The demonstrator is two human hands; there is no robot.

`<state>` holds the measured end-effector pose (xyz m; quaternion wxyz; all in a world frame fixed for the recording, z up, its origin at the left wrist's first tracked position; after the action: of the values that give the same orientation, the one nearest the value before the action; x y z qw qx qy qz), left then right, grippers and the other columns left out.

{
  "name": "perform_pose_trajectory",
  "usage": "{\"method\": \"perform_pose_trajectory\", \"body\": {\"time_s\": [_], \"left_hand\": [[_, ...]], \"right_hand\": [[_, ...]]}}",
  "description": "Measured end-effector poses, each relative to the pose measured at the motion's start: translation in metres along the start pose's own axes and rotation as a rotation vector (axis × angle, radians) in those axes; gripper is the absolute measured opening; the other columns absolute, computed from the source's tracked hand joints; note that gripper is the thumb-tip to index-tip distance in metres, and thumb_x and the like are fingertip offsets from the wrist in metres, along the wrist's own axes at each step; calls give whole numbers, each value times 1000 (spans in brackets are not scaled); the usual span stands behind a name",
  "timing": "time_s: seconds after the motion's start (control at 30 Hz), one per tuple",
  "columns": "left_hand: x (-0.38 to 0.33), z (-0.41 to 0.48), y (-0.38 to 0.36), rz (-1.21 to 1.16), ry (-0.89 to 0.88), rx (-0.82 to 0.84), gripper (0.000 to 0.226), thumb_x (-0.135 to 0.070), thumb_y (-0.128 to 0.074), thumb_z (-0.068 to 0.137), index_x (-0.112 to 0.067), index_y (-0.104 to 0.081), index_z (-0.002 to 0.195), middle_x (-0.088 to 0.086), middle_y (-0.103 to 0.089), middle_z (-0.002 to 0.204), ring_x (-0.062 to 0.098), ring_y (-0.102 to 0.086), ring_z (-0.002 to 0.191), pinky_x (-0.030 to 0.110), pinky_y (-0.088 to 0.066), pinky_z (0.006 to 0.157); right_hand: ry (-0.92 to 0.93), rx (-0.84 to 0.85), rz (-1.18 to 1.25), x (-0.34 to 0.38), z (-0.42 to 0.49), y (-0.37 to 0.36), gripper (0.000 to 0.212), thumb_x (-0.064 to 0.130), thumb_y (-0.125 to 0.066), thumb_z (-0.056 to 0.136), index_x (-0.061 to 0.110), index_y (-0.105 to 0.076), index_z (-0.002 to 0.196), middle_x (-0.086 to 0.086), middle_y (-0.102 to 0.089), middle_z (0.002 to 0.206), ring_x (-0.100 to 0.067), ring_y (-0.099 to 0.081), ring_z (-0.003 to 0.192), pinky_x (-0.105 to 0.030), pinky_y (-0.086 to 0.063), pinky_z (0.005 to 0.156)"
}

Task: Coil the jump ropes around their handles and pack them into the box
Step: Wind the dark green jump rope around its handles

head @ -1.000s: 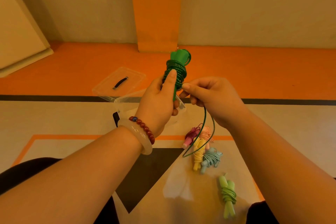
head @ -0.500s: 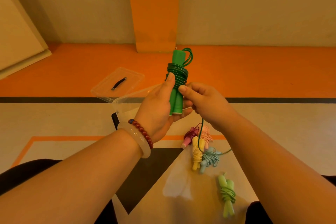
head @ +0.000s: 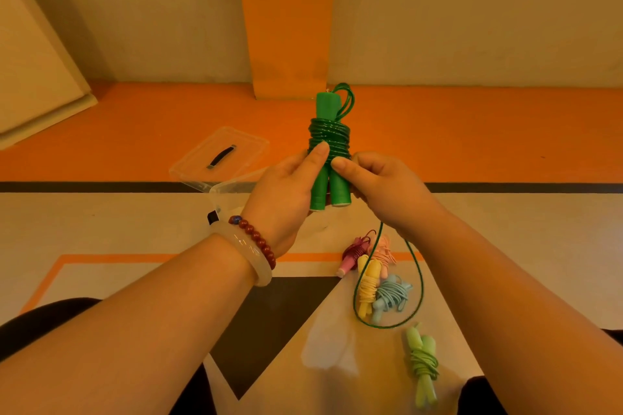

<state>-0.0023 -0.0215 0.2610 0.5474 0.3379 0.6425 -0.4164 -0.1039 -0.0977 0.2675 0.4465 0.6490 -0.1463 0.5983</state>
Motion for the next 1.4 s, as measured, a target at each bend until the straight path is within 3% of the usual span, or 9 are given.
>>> {"method": "perform_pose_trajectory", "body": {"time_s": [0.1,0.27,0.4,0.57,0.73,0.93,1.03,1.2,1.4], "left_hand": [[-1,2,2,-30,9,-27,28,-28,-46,100,-12,-56,121,7,-69,108,23,-68,96,37,-56,78],[6,1,0,62,26,-89,29,-40,-36,102,-27,-54,121,3,-67,108,22,-67,96,33,-55,67],[2,-2,1,148,-51,-123,29,-47,-39,99,-26,-55,113,3,-67,102,21,-68,88,30,-52,61],[-7,-4,2,28,-48,-99,22,-39,-40,101,-27,-59,100,4,-67,93,12,-63,70,23,-49,50],[-9,-8,-4,-33,2,-52,28,-42,-39,101,-25,-60,98,-3,-67,76,9,-64,60,21,-48,49],[-8,-7,-5,-94,51,-51,30,-46,-41,99,-27,-62,91,0,-63,76,9,-58,52,24,-45,50],[-5,-6,-5,-40,27,-27,22,-45,-50,95,-24,-59,97,-4,-59,70,7,-54,49,23,-41,47],[2,-5,-5,-54,38,-11,32,-36,-60,91,-15,-54,113,-1,-55,71,8,-50,49,21,-36,42],[-1,-6,-6,-64,58,138,61,-34,-71,68,-14,-50,123,4,-55,82,10,-51,55,21,-37,45]], "right_hand": [[27,-1,-33,3,-1,3,51,44,-57,89,-5,-58,76,-10,-52,65,-11,-42,54,-27,-34,53],[39,-8,-95,4,-4,-4,42,39,-57,92,17,-51,57,11,-46,45,-3,-38,41,-16,-28,41],[72,39,-70,7,-3,-7,37,33,-57,94,17,-54,60,10,-48,51,-1,-40,44,-14,-29,45],[94,135,15,12,-2,-1,28,21,-53,97,14,-59,71,9,-54,61,5,-48,51,-9,-36,53],[97,118,-32,8,-1,9,35,46,-49,87,18,-57,68,9,-53,61,-7,-47,60,-26,-39,61],[113,95,2,5,-1,10,35,51,-49,80,21,-57,65,11,-51,56,-1,-43,53,-16,-35,53],[98,98,83,1,-1,4,35,51,-51,79,19,-61,68,9,-54,60,-7,-45,57,-21,-37,55],[40,108,112,-5,-3,-8,38,54,-47,80,18,-59,75,11,-55,66,-6,-52,65,-27,-42,61],[23,109,102,-4,-3,-6,31,38,-44,98,14,-54,83,-3,-52,71,-9,-44,56,-27,-35,53]]}}
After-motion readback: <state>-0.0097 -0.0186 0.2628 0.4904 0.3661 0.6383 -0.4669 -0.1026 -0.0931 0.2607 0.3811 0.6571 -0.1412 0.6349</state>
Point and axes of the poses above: each hand's wrist, its own z-axis towards the middle knuckle, its own y-axis out of the back of the hand, x = y × z, the point moved 5 cm from there along z, towards the middle knuckle
